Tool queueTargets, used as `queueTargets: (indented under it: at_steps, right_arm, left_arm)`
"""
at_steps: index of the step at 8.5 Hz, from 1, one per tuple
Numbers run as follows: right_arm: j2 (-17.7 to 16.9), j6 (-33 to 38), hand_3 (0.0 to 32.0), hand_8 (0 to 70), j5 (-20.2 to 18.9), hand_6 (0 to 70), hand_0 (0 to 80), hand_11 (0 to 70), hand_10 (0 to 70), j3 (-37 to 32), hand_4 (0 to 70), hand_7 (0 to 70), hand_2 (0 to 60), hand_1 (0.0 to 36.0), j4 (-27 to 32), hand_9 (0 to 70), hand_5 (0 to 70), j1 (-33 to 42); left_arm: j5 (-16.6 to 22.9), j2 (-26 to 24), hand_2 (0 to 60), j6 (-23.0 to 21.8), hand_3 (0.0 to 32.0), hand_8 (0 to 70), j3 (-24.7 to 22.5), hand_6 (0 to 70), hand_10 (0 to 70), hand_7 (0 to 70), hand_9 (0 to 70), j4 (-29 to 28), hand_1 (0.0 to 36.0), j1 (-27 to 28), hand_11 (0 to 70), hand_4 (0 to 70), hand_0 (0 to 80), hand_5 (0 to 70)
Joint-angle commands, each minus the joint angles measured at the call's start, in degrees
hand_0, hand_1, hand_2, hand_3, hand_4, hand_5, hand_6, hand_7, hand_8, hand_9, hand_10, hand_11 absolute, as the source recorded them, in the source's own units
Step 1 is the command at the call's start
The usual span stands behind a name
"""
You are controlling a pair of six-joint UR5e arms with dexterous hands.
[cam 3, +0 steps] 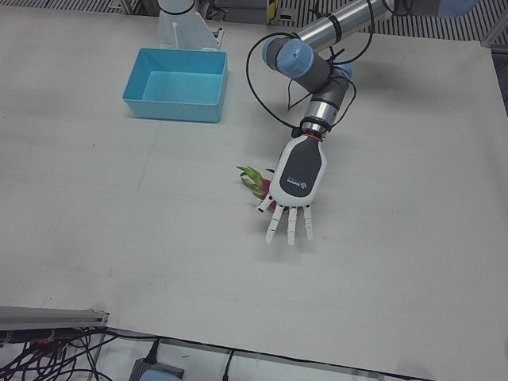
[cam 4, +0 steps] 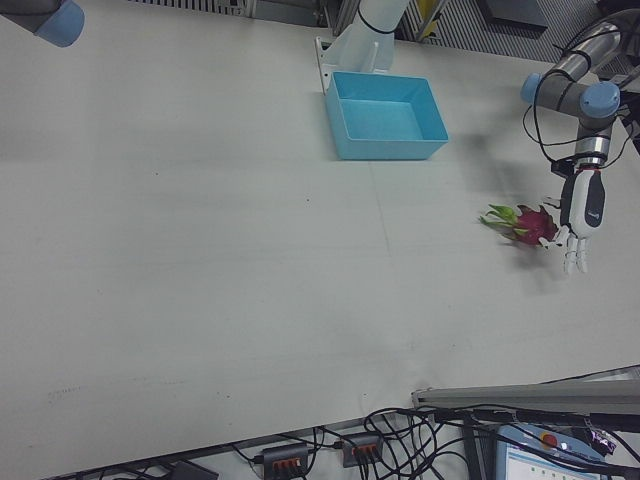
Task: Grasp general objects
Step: 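Move the left hand down toward the dragon fruit, then close the left hand fingers around the dragon fruit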
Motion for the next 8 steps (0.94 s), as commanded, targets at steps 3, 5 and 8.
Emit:
queueTargets:
  at_steps: [3,5,8]
  right_arm:
    - [0.0,0.0,0.0,0.0,0.0,0.0,0.0,0.0,0.0,0.0,0.0,0.0,0.0,0.0,-0.1,0.0,0.0,0.0]
    - [0.0,0.0,0.0,0.0,-0.1,0.0,0.0,0.0,0.0,0.0,0.0,0.0,0.0,0.0,-0.1,0.0,0.0,0.0]
    - [0.0,0.0,0.0,0.0,-0.1,0.0,0.0,0.0,0.0,0.0,0.0,0.0,0.0,0.0,-0.1,0.0,0.0,0.0]
  left_arm:
    - [-4.5,-0.1,0.0,-0.1,32.0,4.2,0.5,0.0,0.0,5.9,0.0,1.8,36.0,6.2,0.0,0.0,80.0,65.8]
    - [-4.5,0.0,0.0,-0.2,32.0,4.4,0.9,0.0,0.0,5.3,0.0,1.8,36.0,6.2,0.0,0.0,80.0,65.9]
    - [-4.5,0.1,0.0,-0.2,32.0,7.6,1.3,0.0,0.0,7.6,0.1,1.8,36.0,6.2,0.0,0.0,80.0,70.0]
